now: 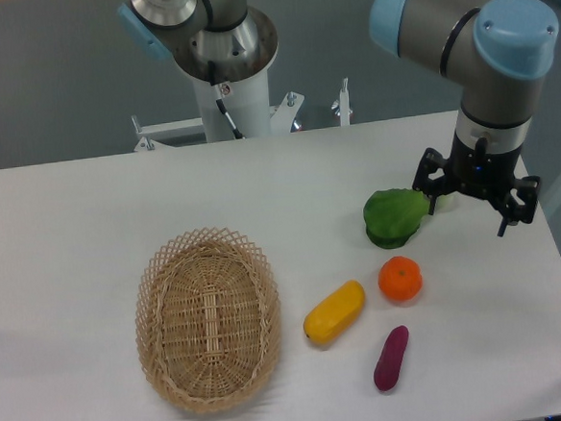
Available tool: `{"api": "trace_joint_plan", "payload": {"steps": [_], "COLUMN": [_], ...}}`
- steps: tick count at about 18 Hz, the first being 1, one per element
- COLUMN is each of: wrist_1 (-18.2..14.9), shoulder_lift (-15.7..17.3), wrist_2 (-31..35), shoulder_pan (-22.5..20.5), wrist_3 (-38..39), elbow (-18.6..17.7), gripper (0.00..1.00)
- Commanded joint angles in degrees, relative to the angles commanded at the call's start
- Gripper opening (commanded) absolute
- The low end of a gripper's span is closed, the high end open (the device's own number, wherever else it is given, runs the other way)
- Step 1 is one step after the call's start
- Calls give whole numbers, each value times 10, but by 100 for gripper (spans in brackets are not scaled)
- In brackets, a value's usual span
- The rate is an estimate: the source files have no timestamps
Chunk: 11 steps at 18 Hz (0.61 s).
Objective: Pick up the sweet potato from the table
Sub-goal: 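Move the open gripper from beside the green pepper toward the purple sweet potato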
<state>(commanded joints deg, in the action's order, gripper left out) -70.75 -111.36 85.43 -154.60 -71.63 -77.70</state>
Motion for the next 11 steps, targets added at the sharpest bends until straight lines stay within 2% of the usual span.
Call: {"api": "trace_joint_plan", "payload": {"steps": [4, 7, 9, 11], "wrist_1": [2, 15, 19, 38], "shoulder_lift": [-1, -2, -7, -16], "wrist_2": [0, -1, -1, -1], "shoulder_pan": [1, 2, 18, 25], "wrist_3": [1, 25, 44, 66], "elbow": [-3, -12, -12, -12], "gripper": [100, 100, 100, 100]}}
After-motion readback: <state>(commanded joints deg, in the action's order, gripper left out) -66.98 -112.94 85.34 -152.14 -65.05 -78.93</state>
